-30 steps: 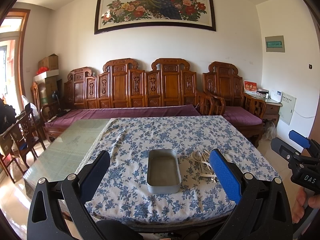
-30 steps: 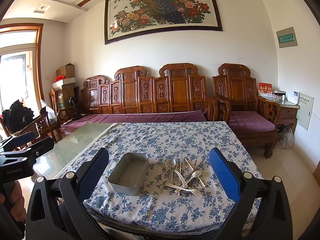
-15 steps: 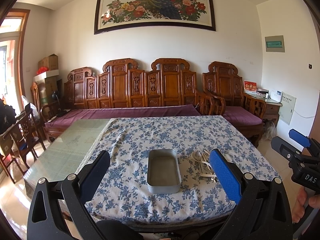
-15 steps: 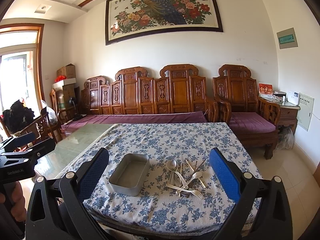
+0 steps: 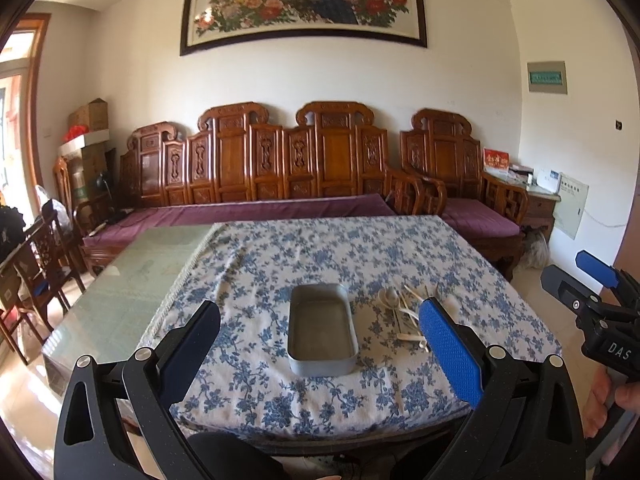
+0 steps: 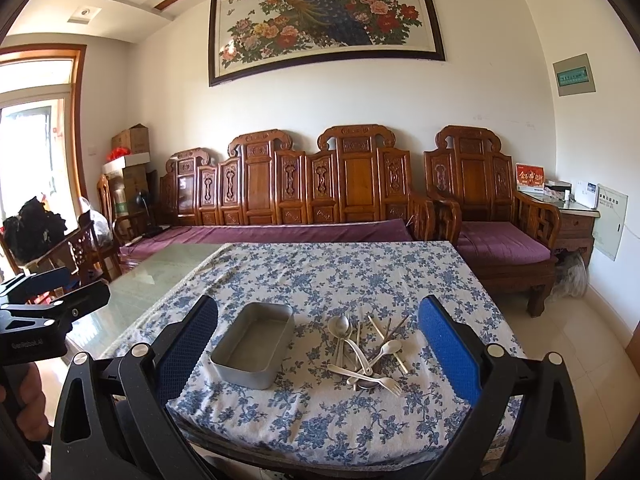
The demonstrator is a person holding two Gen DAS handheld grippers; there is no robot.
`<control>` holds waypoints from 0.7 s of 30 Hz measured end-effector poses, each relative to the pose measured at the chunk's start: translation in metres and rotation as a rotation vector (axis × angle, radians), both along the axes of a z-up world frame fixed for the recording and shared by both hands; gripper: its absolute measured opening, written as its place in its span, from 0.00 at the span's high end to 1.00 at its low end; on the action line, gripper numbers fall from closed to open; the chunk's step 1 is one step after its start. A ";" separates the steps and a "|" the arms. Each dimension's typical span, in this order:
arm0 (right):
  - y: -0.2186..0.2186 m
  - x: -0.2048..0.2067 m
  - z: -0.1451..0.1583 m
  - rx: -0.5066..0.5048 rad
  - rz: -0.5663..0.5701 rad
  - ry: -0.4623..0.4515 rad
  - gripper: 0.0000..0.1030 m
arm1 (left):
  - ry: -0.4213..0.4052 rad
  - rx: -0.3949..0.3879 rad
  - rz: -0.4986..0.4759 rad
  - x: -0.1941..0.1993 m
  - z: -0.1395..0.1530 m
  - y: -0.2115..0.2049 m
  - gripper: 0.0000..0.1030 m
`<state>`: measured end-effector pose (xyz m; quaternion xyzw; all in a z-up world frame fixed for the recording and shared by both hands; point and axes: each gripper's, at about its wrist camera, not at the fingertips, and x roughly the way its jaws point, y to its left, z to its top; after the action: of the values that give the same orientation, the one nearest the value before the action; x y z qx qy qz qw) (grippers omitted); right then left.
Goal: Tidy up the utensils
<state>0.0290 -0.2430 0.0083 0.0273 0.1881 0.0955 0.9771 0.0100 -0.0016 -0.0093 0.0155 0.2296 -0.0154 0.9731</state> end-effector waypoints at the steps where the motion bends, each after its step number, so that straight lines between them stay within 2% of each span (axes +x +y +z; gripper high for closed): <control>1: -0.003 0.004 -0.002 0.001 -0.001 0.007 0.02 | 0.010 0.007 -0.003 0.004 -0.003 -0.001 0.06; 14: -0.033 0.065 -0.048 -0.054 0.012 0.060 0.03 | 0.127 0.031 -0.074 0.059 -0.037 -0.012 0.06; 21: -0.053 0.118 -0.067 -0.094 0.026 0.125 0.11 | 0.176 0.045 -0.108 0.101 -0.053 -0.017 0.06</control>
<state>0.1466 -0.2961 -0.0590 -0.0151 0.2536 0.0971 0.9623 0.1112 -0.0187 -0.0620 0.0485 0.3134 -0.0641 0.9462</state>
